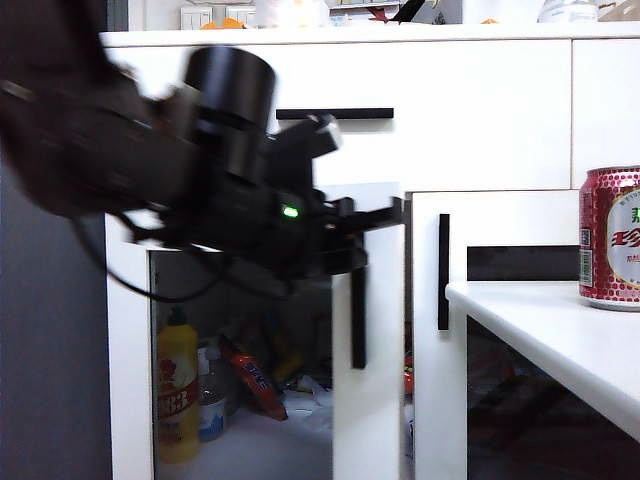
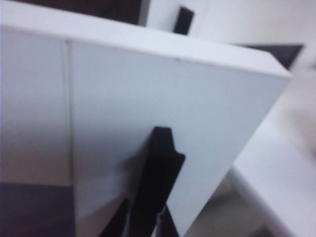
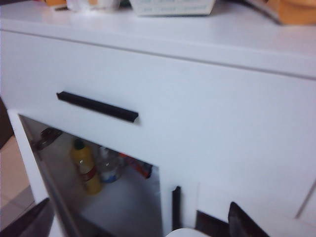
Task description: Open the left door of the white cabinet, pick up a can of beverage from the table on the right, place it inside the cabinet, and finally close the cabinet door.
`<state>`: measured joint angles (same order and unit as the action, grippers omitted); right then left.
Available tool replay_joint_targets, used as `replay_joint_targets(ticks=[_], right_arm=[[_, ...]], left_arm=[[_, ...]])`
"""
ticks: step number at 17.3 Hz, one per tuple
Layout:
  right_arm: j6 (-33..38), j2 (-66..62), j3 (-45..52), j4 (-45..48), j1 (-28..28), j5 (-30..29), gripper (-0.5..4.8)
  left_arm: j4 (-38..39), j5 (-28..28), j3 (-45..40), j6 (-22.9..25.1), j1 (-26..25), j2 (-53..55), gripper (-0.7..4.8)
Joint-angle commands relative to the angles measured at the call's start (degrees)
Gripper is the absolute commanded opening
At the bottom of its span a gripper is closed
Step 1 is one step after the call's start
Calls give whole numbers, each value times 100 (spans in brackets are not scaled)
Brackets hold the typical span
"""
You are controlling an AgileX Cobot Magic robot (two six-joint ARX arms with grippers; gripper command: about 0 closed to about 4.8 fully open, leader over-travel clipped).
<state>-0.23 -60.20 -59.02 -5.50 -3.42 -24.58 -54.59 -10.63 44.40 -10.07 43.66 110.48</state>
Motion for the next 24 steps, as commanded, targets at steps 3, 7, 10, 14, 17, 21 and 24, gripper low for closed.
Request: replay_joint_targets(ticks=[3, 7, 10, 14, 17, 21, 24], right_arm=[[63, -743, -24, 219, -767, -85, 348], [79, -2041, -26, 761, -1027, -109, 6], [326, -2830, -26, 765, -1062, -675, -1], [321, -3062, -26, 400, -1401, -879, -2], [348, -3062, -26, 393, -1657, -1038, -2], [472, -3064, -26, 170, -1729, -1287, -2], [470, -3064, -26, -70, -1766, -1355, -2]], left_arm=[[173, -566, -415, -236, -109, -691, -5], [160, -564, -415, -236, -109, -868, -5], [190, -566, -415, -236, -109, -907, -5], [181, -564, -415, -236, -109, -1062, -5], [184, -584, -415, -236, -109, -1106, -5], [201, -584, -415, -236, -109, -1250, -5], [219, -586, -415, -236, -109, -1259, -5]])
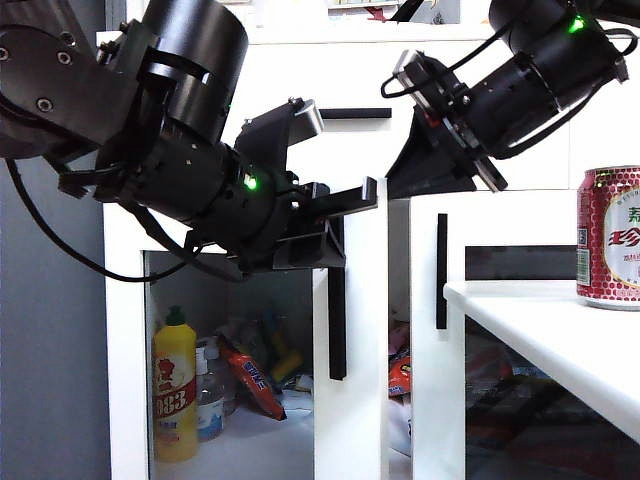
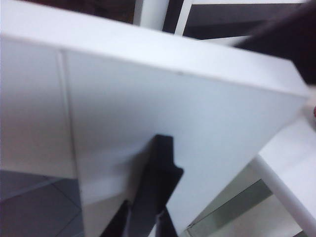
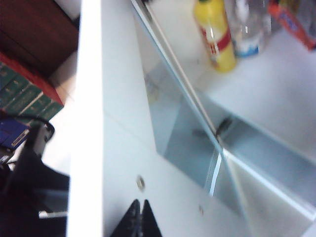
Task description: Open the left door of the white cabinet, pick up a can of beverage from the table on the right, place it inside the cabinet, and finally close the cabinet door.
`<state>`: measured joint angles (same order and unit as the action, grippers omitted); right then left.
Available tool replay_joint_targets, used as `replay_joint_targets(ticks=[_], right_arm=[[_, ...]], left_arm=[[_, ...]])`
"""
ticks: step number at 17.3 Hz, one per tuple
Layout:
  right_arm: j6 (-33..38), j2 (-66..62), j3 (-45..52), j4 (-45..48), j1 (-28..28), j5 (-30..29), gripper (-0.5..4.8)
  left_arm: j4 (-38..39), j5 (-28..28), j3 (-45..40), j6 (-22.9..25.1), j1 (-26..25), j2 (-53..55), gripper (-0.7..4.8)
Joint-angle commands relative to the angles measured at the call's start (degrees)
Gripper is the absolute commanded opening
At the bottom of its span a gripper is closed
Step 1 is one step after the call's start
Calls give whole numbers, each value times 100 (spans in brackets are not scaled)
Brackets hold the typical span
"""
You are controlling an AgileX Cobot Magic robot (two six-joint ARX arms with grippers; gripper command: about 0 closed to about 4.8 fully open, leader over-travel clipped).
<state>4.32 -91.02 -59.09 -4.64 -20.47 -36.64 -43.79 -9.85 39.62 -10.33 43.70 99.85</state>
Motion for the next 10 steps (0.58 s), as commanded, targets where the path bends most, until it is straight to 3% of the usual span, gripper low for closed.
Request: replay_joint_targets(ticks=[1, 6, 10], right_arm=[[15, 20, -20, -155, -61, -192, -2], [17, 20, -20, -127, -61, -243, -2], [17, 20, -20, -111, -61, -704, -1]], left_arm=[[-861, -662, 63, -210, -114, -197, -5], [-857, -662, 63, -210, -116, -195, -5], [-859, -662, 63, -210, -116, -195, -5]])
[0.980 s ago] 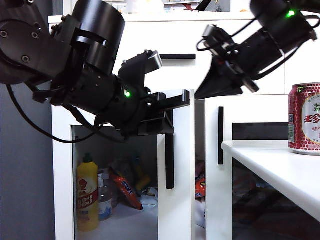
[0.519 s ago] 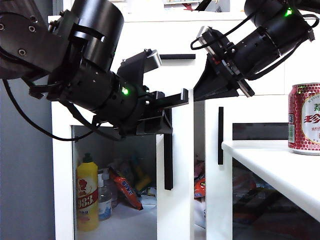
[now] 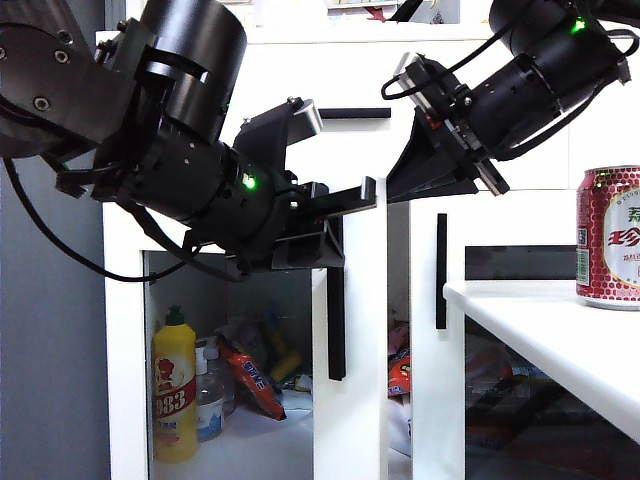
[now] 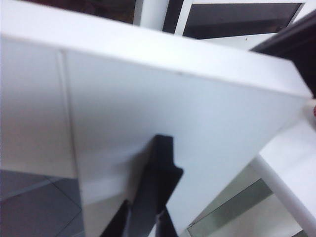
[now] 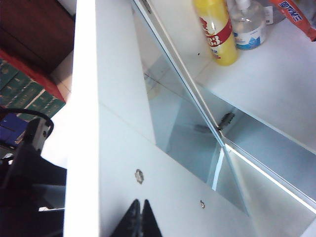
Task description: Open the left door of the white cabinet, pick up a can of beverage from the table on the right, place it inside the cabinet, and finally close the cabinet door.
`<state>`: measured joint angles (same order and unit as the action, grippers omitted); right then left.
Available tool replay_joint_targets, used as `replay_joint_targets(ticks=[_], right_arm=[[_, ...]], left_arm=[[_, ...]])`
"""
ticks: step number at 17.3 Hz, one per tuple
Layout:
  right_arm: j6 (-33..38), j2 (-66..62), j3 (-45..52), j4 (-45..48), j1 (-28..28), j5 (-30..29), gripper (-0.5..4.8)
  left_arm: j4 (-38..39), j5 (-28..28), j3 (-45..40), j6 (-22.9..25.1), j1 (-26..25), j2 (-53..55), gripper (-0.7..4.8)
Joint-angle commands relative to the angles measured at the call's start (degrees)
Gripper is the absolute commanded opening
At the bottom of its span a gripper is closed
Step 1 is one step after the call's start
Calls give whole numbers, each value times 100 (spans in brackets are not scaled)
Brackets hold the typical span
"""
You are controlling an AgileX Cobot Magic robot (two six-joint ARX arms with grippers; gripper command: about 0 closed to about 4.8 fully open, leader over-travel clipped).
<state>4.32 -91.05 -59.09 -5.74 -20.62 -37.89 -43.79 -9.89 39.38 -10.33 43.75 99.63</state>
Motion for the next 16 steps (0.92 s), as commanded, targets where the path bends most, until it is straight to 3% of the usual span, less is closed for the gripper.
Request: replay_joint_targets(ticks=[1, 8, 10, 12, 16], right_arm=[[15, 22, -20, 2, -46, -575, -1], [20, 24, -22, -2, -44, -577, -1], [20, 22, -22, -2, -44, -953, -1], [151, 22, -22, -2, -44, -1405, -2], [472, 22, -20, -4, -46, -1502, -2]], left_arm=[[-859, -658, 87, -210, -120, -173, -5], [-863, -658, 90, -212, -120, -173, -5], [-896, -656, 90, -201, -118, -173, -5], [-601, -660, 90, -168, -125, -173, -5], [98, -656, 90, -168, -125, -175, -5]])
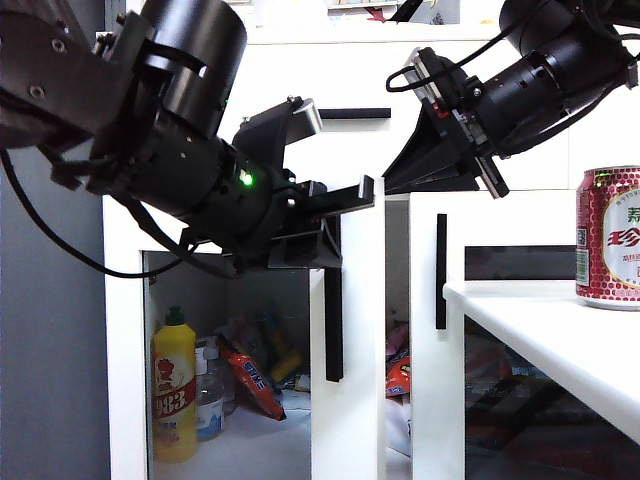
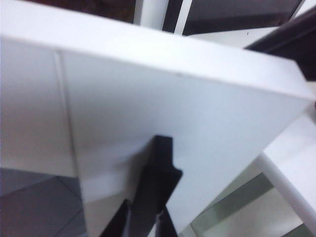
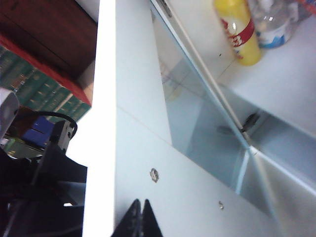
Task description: Open the left door of the white cabinet, pick up a can of beverage from the table on the right, place it inside the cabinet, and finally close the cabinet door.
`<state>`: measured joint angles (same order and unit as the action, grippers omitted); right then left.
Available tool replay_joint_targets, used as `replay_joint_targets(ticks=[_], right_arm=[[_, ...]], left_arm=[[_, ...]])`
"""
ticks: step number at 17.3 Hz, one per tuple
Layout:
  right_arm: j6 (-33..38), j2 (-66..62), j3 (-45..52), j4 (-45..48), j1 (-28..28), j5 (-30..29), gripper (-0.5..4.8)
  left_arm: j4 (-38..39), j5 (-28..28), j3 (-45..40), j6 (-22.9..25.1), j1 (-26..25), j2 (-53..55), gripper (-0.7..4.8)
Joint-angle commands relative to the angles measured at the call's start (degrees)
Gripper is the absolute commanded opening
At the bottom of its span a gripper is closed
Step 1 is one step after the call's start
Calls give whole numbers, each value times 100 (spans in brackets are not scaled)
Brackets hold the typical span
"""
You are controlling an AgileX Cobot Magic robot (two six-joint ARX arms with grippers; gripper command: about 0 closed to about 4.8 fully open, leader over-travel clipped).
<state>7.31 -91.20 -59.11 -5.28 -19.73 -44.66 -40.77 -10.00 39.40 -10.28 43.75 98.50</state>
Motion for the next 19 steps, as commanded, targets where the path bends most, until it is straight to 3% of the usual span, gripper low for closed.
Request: replay_joint_targets(ticks=[1, 4, 7, 9, 14, 19], right_arm=[[286, 37, -17, -50, -155, -822, -2], [116, -13, -17, 94, -501, -619, -2], [245, -481, -22, 780, -282, -361, -2], [505, -931, -22, 750, -155, -901, -2], [295, -988, -22, 247, -411, -1071, -2], [363, -981, -22, 258, -713, -1458, -2]], left_arm=[[-203, -647, 87, -173, -125, -74, -5], [57, -649, 87, 96, -125, -236, -5], [59, -688, 87, 330, -131, -236, -5], [363, -691, 87, 345, -131, -264, -5], [695, -691, 87, 341, -129, -459, -5], [2332, -817, 85, 588, -133, -1513, -5]])
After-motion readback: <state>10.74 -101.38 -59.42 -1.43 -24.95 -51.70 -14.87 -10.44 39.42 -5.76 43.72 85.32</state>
